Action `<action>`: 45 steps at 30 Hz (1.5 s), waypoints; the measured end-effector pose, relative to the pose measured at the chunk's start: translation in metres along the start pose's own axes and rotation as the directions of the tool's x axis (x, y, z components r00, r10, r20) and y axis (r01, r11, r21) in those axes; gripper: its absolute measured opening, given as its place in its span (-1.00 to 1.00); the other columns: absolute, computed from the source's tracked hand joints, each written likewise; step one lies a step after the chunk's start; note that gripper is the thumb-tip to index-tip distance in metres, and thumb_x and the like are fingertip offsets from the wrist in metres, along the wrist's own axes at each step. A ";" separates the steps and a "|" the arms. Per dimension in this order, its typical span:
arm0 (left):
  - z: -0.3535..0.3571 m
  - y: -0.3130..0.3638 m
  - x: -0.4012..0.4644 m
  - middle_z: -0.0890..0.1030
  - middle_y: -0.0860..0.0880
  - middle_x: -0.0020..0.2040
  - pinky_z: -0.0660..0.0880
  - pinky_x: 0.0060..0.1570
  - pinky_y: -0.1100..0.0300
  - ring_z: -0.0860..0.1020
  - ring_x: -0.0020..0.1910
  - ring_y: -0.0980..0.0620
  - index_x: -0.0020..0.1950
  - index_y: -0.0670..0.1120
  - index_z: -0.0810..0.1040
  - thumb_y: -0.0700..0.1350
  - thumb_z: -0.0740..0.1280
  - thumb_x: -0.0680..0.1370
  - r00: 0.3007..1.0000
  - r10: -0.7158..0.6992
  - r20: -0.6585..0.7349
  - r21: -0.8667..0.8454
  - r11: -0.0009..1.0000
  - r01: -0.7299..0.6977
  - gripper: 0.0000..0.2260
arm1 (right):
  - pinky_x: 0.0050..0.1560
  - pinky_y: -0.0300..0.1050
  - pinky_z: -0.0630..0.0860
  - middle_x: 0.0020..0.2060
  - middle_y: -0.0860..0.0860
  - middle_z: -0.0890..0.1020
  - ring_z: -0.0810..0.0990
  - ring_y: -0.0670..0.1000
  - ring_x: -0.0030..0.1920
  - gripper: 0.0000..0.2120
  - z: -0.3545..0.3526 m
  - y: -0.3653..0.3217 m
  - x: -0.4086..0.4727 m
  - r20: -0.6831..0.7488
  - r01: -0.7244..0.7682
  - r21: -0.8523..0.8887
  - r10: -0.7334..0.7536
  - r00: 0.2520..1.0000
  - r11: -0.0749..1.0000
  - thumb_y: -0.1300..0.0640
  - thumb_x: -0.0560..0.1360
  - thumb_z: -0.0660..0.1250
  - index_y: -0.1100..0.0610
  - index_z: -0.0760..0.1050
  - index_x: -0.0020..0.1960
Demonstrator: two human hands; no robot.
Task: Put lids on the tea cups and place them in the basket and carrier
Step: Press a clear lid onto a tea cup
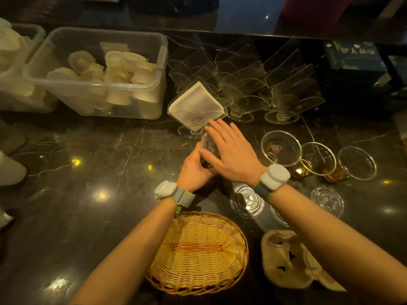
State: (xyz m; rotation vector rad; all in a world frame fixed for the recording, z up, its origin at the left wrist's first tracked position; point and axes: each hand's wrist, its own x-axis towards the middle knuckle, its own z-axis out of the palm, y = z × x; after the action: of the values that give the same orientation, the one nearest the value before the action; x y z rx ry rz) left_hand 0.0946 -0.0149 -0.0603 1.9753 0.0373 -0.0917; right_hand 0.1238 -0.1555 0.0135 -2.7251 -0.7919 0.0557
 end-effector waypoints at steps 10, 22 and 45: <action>-0.006 0.002 -0.003 0.54 0.31 0.10 0.42 -0.03 0.55 0.50 0.08 0.51 0.28 0.38 0.33 0.05 0.51 0.29 0.998 -0.040 0.057 -0.118 0.992 0.047 -0.36 | 0.58 0.02 -0.10 0.61 0.01 0.08 -0.03 0.03 0.61 -0.42 0.002 0.008 0.001 0.051 0.031 -0.007 -0.031 0.998 0.999 -0.20 0.65 -0.09 -0.02 0.02 0.61; -0.010 0.005 -0.001 0.57 0.50 0.04 0.47 -0.04 0.50 0.54 0.08 0.45 0.11 0.61 0.34 0.06 0.52 0.24 0.991 -0.086 0.102 -0.188 0.977 0.104 -0.37 | 0.58 0.06 -0.07 0.61 0.03 0.09 0.01 0.07 0.60 -0.42 0.003 0.010 0.003 0.065 0.048 -0.083 -0.042 0.997 0.995 -0.24 0.64 -0.05 -0.07 0.03 0.61; -0.010 0.003 -0.001 0.52 0.33 0.13 0.45 -0.04 0.53 0.50 0.10 0.50 0.14 0.62 0.29 -0.12 0.54 0.36 0.993 -0.069 0.098 -0.159 0.984 0.084 -0.27 | 0.48 0.05 0.12 0.57 0.07 0.19 0.15 0.11 0.54 -0.37 0.005 0.011 0.000 0.017 0.066 -0.128 -0.064 0.998 0.990 -0.27 0.62 -0.06 0.01 0.10 0.60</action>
State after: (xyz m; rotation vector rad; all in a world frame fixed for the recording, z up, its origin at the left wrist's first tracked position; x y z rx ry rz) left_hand 0.0944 -0.0070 -0.0533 1.8043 0.0595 -0.2234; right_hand 0.1290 -0.1629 0.0060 -2.8190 -0.9175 0.0084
